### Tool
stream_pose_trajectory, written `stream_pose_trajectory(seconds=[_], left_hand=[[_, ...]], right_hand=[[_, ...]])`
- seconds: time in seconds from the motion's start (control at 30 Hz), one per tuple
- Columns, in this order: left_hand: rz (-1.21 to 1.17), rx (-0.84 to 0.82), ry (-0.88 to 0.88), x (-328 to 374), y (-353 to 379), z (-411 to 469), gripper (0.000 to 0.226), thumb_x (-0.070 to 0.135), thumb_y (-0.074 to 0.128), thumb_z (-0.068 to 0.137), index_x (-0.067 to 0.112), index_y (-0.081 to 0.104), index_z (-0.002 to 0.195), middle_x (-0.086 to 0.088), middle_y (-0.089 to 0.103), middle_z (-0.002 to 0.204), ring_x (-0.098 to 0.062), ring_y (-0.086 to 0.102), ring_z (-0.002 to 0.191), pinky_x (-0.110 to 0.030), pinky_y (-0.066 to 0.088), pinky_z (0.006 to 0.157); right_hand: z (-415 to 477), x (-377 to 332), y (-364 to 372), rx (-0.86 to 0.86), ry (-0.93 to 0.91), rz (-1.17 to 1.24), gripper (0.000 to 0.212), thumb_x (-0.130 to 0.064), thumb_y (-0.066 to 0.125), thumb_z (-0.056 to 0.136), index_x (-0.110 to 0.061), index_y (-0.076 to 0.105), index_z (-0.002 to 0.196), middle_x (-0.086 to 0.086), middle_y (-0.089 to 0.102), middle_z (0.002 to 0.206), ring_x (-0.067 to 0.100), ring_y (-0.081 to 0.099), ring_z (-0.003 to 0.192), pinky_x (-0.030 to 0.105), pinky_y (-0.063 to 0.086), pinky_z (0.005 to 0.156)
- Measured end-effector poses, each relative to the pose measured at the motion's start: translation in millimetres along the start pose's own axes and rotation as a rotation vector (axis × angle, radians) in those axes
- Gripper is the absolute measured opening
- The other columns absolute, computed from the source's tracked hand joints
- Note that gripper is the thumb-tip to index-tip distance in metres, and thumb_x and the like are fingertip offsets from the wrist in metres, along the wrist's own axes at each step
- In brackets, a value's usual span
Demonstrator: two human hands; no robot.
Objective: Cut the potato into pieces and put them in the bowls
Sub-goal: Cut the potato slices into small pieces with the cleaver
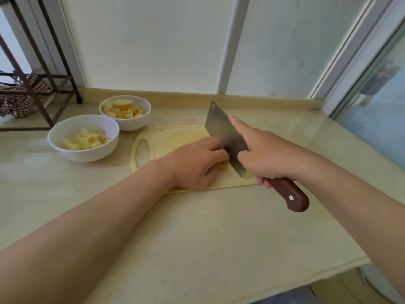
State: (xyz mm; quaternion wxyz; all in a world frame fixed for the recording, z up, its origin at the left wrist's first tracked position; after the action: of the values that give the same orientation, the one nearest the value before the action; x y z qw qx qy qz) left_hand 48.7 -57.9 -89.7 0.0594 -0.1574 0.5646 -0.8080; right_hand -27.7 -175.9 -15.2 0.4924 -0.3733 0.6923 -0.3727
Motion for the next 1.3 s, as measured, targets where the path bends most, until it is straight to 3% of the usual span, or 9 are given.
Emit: stream_pose_trajectory(seconds=[0.27, 0.4, 0.53, 0.73, 0.8, 0.93, 1.07, 1.3], left_hand=[[-0.01, 0.012, -0.005, -1, -1, -1, 0.037, 0.021, 0.044, 0.084, 0.012, 0.065, 0.114, -0.008, 0.057, 0.111, -0.026, 0.053, 0.093, -0.037, 0.048, 0.083], [-0.019, 0.03, 0.01, -1, 0, -1, 0.033, 0.017, 0.049, 0.085, 0.011, 0.065, 0.113, -0.008, 0.058, 0.11, -0.027, 0.054, 0.092, -0.039, 0.049, 0.082], [-0.023, 0.038, 0.019, -2, 1, -1, 0.033, 0.016, 0.05, 0.084, 0.011, 0.065, 0.113, -0.008, 0.058, 0.11, -0.026, 0.053, 0.091, -0.038, 0.048, 0.082], [-0.093, 0.079, 0.025, -9, 4, 0, 0.031, 0.014, 0.054, 0.081, 0.012, 0.068, 0.109, -0.006, 0.06, 0.108, -0.024, 0.054, 0.091, -0.033, 0.047, 0.083], [-0.126, 0.092, 0.026, -9, 3, -1, 0.029, 0.013, 0.056, 0.079, 0.012, 0.069, 0.106, -0.005, 0.061, 0.106, -0.024, 0.056, 0.09, -0.034, 0.048, 0.082], [-0.138, 0.15, 0.022, -9, -2, -6, 0.017, 0.011, 0.061, 0.078, 0.007, 0.069, 0.093, -0.006, 0.063, 0.099, -0.024, 0.057, 0.085, -0.037, 0.05, 0.076], [-0.117, 0.197, 0.02, -9, -5, -12, 0.012, 0.011, 0.063, 0.081, 0.007, 0.071, 0.09, -0.004, 0.064, 0.097, -0.024, 0.058, 0.082, -0.038, 0.051, 0.072], [-0.106, 0.2, 0.043, -9, -3, -11, 0.011, 0.011, 0.061, 0.085, 0.007, 0.07, 0.09, -0.006, 0.063, 0.097, -0.025, 0.057, 0.083, -0.038, 0.05, 0.073]], right_hand=[[-13, 10, -2, -0.037, -0.002, 0.005, 0.093, -0.009, 0.038, 0.094, -0.067, -0.004, 0.154, 0.01, 0.064, 0.099, 0.023, 0.072, 0.052, 0.034, 0.057, 0.048], [-13, 12, -3, -0.049, 0.018, 0.0, 0.092, -0.009, 0.038, 0.095, -0.062, -0.005, 0.157, 0.012, 0.068, 0.092, 0.027, 0.072, 0.053, 0.036, 0.059, 0.048], [-14, 10, -3, -0.055, -0.003, -0.016, 0.09, -0.008, 0.038, 0.098, -0.059, -0.005, 0.159, 0.01, 0.063, 0.079, 0.015, 0.062, 0.039, 0.032, 0.055, 0.046], [-1, 11, 4, -0.055, 0.032, 0.026, 0.09, -0.01, 0.039, 0.098, -0.06, -0.007, 0.158, 0.009, 0.062, 0.086, 0.013, 0.063, 0.04, 0.029, 0.053, 0.046], [11, 6, 7, -0.035, 0.038, 0.036, 0.091, -0.01, 0.039, 0.098, -0.058, -0.009, 0.158, 0.011, 0.065, 0.079, 0.011, 0.06, 0.036, 0.026, 0.051, 0.044], [35, -4, 6, -0.021, 0.051, 0.031, 0.092, -0.011, 0.039, 0.097, -0.057, -0.011, 0.159, 0.014, 0.071, 0.073, 0.022, 0.064, 0.049, 0.029, 0.056, 0.047], [36, -1, 6, -0.025, 0.041, 0.067, 0.092, -0.009, 0.038, 0.096, -0.058, -0.008, 0.159, 0.015, 0.071, 0.088, 0.026, 0.07, 0.06, 0.03, 0.057, 0.049], [7, 12, 2, -0.011, 0.027, 0.11, 0.092, -0.006, 0.039, 0.094, -0.062, 0.004, 0.158, 0.005, 0.058, 0.123, 0.017, 0.07, 0.05, 0.028, 0.054, 0.046]])
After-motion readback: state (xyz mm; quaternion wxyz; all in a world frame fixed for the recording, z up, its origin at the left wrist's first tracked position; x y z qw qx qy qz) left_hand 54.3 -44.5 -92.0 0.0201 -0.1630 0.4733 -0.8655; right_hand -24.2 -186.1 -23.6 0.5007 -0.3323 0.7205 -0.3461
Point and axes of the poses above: each hand's wrist, its own z-axis towards the middle knuckle, its own y-axis out of the palm, x = y × z, the point moved 4 cm from there along z, towards the middle knuckle
